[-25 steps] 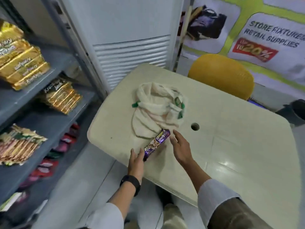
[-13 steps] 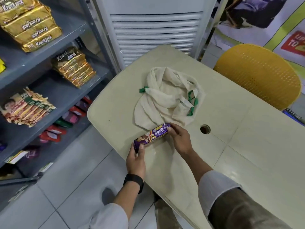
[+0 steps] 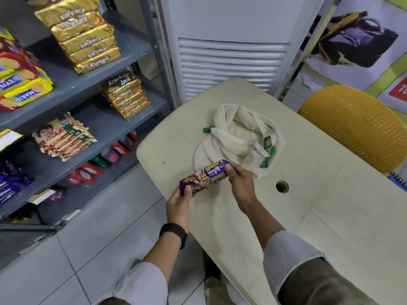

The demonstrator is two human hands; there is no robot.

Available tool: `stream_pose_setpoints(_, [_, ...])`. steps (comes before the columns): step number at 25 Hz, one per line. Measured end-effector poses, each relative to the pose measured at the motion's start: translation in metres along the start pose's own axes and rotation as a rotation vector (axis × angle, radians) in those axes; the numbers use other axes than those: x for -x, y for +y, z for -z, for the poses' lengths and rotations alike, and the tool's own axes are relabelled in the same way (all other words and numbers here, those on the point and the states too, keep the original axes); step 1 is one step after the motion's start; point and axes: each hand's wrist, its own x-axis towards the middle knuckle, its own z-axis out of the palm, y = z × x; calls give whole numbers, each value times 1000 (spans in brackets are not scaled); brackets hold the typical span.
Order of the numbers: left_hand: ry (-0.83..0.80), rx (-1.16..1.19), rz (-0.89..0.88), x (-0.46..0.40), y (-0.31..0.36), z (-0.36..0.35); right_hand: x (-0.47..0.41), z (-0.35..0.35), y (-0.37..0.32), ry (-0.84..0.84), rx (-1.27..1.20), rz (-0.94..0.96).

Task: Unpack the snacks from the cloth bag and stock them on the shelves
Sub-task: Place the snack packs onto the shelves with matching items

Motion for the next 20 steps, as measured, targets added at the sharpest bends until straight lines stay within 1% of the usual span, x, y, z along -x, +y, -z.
stream_pose_setpoints(3, [34,152,-63,-7,68,31,-2,-55,-63,-77,19,127])
stream_pose_setpoints(6, [96,252,-164,-17,148,78,-3,-132,-127,-152,-9,233])
stream_pose_setpoints(8, [155,312,-267,-20,202,136,13,-204,-169,-241,-18,311])
stream_pose_setpoints(10, [195,288,-335,-22,241,181,24,-260,-194,-311,-30,357])
stream_pose_setpoints(11, [229,300,-382,-21,262,219,37,-302,-208,-359,-33,388])
stream_pose_setpoints(13, [296,327,-442,-16,294,286,63,-375,-222,-433,-49,432])
stream_pose_setpoints(16, [421,335,-486,-1,331,382,109,-476,-231,-536,-66,421])
stream_pose_setpoints(20, [560,318,-545,12,372,497,167,-598,-241,-606,-109,432])
